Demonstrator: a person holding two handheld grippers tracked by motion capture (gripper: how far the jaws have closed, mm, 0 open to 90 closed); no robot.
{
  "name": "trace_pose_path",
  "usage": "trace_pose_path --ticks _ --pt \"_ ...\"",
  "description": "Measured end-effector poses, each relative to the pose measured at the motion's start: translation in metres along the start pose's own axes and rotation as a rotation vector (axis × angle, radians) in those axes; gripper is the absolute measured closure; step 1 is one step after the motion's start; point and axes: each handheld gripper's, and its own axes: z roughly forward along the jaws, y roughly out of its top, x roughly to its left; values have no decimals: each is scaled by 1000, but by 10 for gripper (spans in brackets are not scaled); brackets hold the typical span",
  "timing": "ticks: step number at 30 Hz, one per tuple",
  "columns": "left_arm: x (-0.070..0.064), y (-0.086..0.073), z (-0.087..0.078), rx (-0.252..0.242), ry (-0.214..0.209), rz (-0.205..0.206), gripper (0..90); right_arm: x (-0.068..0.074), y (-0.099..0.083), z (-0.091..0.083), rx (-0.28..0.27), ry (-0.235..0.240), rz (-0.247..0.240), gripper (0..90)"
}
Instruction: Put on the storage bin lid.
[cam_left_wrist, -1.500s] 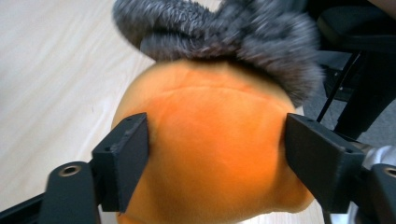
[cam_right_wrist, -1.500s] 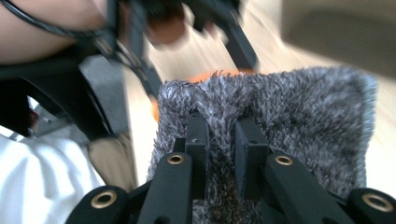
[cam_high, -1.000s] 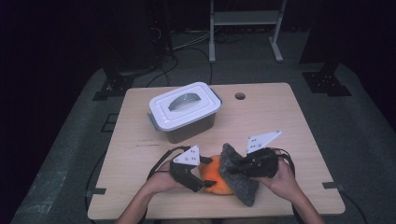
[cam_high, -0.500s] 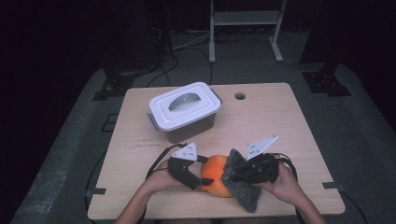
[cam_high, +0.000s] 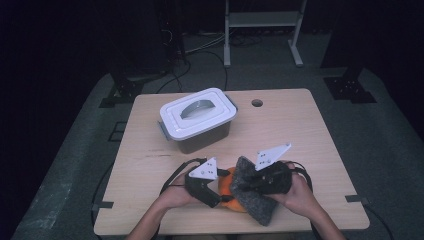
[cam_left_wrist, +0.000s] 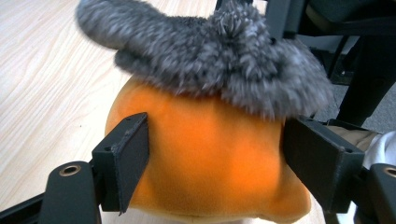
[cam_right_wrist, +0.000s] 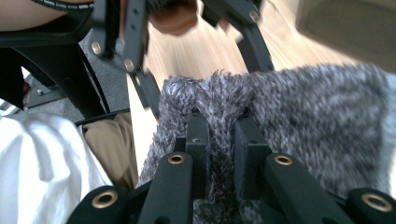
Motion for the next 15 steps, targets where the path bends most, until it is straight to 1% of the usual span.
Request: trace_pose_path --ticks 2,5,7,9,11,13,14,15 --pt "0 1 2 -6 -3 4 235 -6 -5 -7 -3 -1 28 779" --pt "0 2 3 -9 -10 10 233 -15 -7 -17 -54 -36 52 778" --pt "1 2 2 -16 -14 -5 221 -19 -9 -17 -48 -49 63 778" --pt "3 2 1 -26 -26 -34 193 -22 -14 -13 -46 -33 80 778" --pt "6 3 1 -37 -27 -75 168 -21 -17 -10 -48 -19 89 778" --pt "6 3 2 -27 -23 -73 167 -18 -17 -8 -34 14 81 777" --pt "6 2 3 -17 -23 -71 173 -16 -17 -6 -18 34 72 775" --pt "4 2 4 -11 -24 -61 199 -13 -17 -5 -2 52 67 774"
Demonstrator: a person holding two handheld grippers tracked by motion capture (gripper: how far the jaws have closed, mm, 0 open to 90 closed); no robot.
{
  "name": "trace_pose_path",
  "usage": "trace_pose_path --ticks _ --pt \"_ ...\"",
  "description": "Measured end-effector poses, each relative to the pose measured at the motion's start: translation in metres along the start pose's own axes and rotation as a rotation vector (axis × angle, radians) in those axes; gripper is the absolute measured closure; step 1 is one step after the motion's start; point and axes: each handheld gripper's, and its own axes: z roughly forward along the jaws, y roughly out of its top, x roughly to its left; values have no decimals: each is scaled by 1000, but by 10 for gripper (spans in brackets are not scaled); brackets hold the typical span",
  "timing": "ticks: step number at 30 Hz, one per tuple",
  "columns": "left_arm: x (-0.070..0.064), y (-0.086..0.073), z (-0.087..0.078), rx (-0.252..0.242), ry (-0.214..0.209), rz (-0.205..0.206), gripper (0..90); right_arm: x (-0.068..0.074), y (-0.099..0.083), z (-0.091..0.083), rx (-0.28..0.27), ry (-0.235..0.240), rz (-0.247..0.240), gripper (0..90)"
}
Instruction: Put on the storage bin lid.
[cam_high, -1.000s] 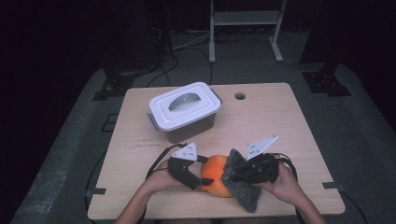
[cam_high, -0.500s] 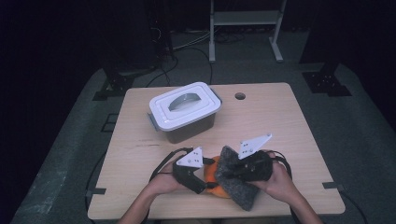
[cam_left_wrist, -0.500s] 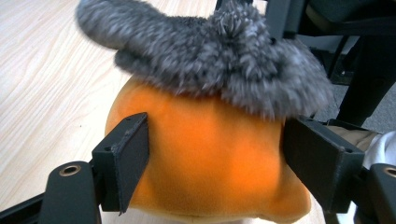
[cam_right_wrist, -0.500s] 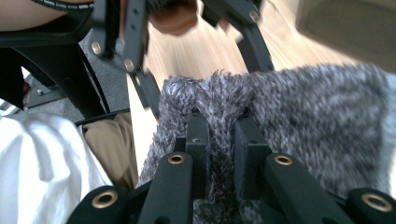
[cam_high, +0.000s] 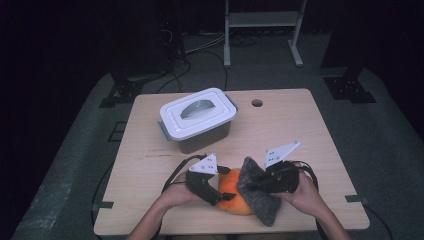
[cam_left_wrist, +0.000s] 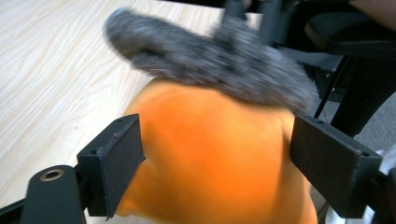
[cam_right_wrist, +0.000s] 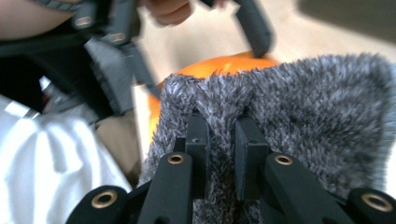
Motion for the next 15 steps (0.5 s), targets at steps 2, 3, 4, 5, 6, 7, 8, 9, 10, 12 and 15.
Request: trace_pose_path --ticks 2,3,4,5,6,7,8,9,10,12,15 --pt "-3 0 2 5 4 17 220 6 3 1 34 12 -15 775" --pt "-4 1 3 8 11 20 220 9 6 0 39 -4 -32 776" --pt "-4 2 4 8 10 28 220 12 10 -1 28 -19 -45 776" --pt "-5 2 4 -2 7 34 221 15 14 -2 9 -21 -61 776" --pt "-6 3 5 -4 6 38 223 19 18 -3 -22 -25 -71 775" --pt "-7 4 6 -1 4 46 223 21 21 -2 -34 -37 -83 775" --pt "-8 4 7 6 8 55 222 22 25 2 -25 -67 -100 775" --pt "-8 4 7 6 8 55 222 22 25 2 -25 -67 -100 775" --pt "-8 4 7 8 7 53 223 18 21 6 -22 -60 -83 775" --pt "-7 1 6 14 10 58 224 15 18 7 -25 -48 -75 774" --pt "-4 -2 3 24 14 52 224 6 4 1 -29 -37 -36 774"
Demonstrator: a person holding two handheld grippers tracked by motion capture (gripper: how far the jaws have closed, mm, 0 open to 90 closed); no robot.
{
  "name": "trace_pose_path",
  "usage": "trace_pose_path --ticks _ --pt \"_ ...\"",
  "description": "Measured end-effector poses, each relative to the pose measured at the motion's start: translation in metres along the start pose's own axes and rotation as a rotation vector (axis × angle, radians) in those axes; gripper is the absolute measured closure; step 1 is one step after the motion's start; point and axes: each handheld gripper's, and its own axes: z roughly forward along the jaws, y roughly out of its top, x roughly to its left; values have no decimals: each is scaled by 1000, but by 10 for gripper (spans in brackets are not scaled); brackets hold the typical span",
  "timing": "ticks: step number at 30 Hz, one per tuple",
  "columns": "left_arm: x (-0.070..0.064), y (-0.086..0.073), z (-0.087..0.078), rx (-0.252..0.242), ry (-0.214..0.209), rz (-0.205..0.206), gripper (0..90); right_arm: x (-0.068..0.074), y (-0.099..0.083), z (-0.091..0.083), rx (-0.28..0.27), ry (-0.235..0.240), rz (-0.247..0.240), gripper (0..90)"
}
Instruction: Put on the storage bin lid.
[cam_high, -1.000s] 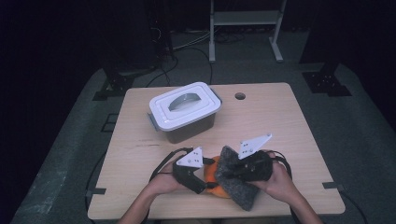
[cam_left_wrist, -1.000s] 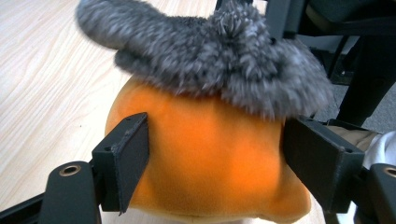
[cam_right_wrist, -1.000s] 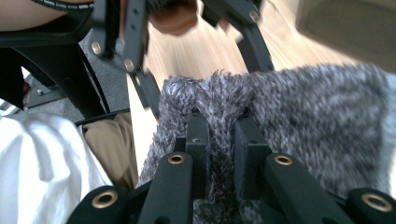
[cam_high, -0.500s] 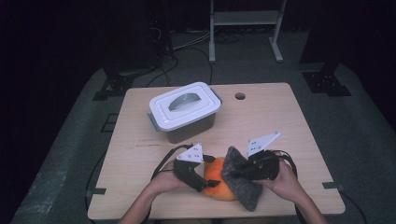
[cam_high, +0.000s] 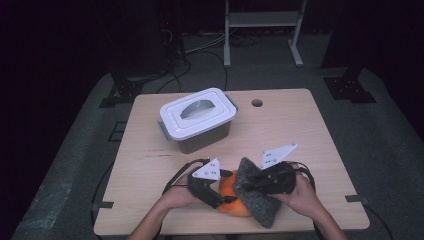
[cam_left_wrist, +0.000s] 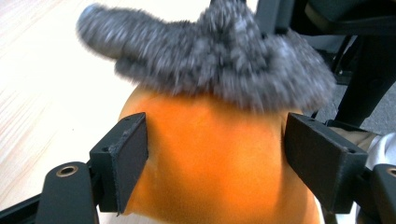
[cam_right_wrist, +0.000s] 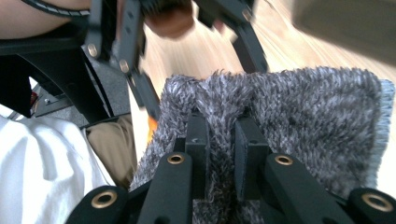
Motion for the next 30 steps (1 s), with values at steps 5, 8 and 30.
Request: trace_pose_path --ticks 5,8,30 --pt "3 -4 -4 8 -2 -15 223 -8 -15 -6 -5 0 47 774" --pt "2 2 -6 -14 3 -6 190 -6 -12 -3 -30 -7 53 769" --pt "11 -11 -5 17 10 -38 200 -14 -20 3 -61 -17 107 763"
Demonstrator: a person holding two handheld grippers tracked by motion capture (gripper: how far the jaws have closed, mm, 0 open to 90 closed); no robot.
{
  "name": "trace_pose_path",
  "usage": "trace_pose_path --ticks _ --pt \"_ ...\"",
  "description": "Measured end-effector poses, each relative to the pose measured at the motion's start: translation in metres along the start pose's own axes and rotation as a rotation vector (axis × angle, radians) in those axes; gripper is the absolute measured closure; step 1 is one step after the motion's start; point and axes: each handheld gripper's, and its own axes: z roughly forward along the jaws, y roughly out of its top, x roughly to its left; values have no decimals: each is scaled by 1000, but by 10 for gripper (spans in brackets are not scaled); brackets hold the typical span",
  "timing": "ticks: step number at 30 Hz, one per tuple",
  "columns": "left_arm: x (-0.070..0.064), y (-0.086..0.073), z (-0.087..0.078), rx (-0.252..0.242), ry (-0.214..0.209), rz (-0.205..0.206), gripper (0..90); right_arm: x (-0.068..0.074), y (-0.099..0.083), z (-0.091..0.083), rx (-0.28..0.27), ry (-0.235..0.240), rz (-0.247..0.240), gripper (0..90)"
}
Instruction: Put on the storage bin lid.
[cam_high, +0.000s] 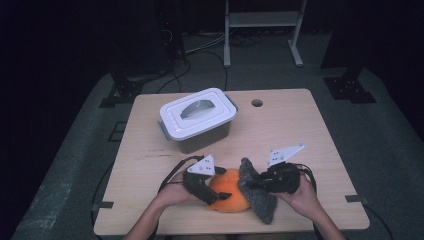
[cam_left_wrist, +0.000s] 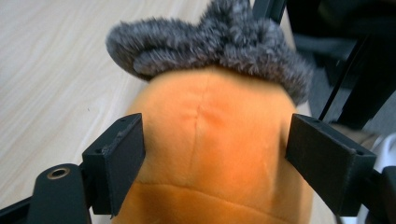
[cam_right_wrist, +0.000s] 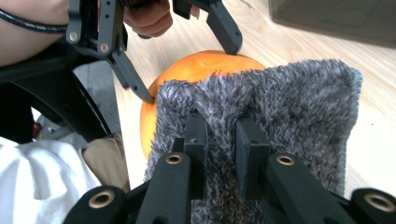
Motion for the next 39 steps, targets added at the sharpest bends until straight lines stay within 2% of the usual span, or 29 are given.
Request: trace_pose_path --ticks 7,10,11,12,13,15,18,20,26,31,33,34,35,37,39 --pt "7 -11 -7 -2 3 -42 221 -11 -12 -3 2 6 47 763" --pt "10 -14 -11 -1 1 -55 221 -18 -17 -7 14 -19 76 764" --pt "10 -15 -11 -1 -1 -57 221 -18 -17 -9 2 -23 86 764" --pt "10 -15 -11 -3 -2 -55 221 -18 -17 -10 -7 -22 84 764" --pt "9 -15 -10 -4 -4 -52 221 -13 -12 -10 -39 -8 73 763" --pt "10 -14 -9 1 -9 -47 221 -10 -9 -9 -46 -2 65 763" --pt "11 -15 -10 0 -12 -53 221 -6 -7 -2 -15 -8 33 762" --pt "11 -17 -11 -4 -12 -55 221 -10 -11 -1 -18 13 52 762" --pt "14 -21 -14 -9 -18 -70 221 -26 -25 -7 10 -21 124 763" --pt "15 -22 -15 -9 -21 -72 221 -16 -15 -12 -49 -4 91 762" --pt "16 -23 -16 -8 -18 -82 220 -15 -18 -3 -1 -3 76 761" --pt "17 -24 -17 -9 -19 -86 220 -15 -18 -3 -1 -3 76 761" --pt "17 -25 -17 -9 -18 -89 220 -20 -22 0 2 23 106 761" --pt "17 -25 -17 -7 -17 -89 220 -22 -23 -1 6 25 116 761" --pt "17 -25 -18 -4 -19 -89 220 -25 -25 -2 23 -4 121 761"
